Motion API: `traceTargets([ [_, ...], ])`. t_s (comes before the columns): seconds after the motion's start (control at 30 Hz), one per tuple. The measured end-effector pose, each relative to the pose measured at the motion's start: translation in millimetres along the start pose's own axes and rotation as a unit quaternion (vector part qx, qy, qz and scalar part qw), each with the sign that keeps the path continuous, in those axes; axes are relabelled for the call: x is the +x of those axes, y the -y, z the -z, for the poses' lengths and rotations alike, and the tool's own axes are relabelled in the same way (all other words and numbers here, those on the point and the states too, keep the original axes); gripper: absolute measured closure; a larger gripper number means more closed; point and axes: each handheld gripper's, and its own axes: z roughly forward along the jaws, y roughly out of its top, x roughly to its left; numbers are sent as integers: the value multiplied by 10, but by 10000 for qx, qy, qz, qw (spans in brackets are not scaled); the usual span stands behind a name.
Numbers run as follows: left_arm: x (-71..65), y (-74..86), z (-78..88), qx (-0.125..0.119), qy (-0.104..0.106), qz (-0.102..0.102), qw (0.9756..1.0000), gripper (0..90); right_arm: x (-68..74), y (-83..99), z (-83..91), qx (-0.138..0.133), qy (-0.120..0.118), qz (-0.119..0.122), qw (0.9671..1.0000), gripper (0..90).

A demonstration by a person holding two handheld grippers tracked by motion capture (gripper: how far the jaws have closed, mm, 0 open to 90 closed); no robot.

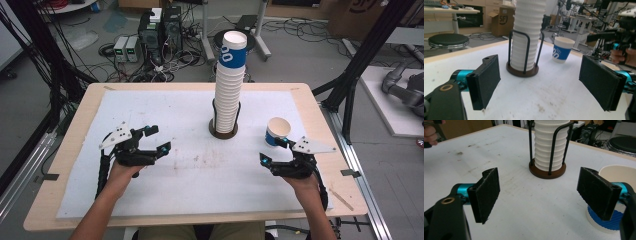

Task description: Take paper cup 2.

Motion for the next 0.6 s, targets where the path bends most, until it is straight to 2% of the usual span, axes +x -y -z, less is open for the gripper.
traceTargets([
  [0.13, 23, -257, -135, -24, 137, -57, 9999, 169, -8, 2, 8, -6, -25, -2, 10000, 189],
  [0.33, -18, -663, -391, -85, 422, -271, 9987, 169, -20, 0, 15, -6, -32, -6, 10000, 189],
  [0.43, -39, -784, -522, -11, 502, -392, 9980, 169, -31, 5, 19, -6, -29, -13, 10000, 189],
  [0.6, -46, -949, -704, -33, 597, -421, 9973, 169, -45, 4, 28, -14, -14, -56, 10000, 189],
])
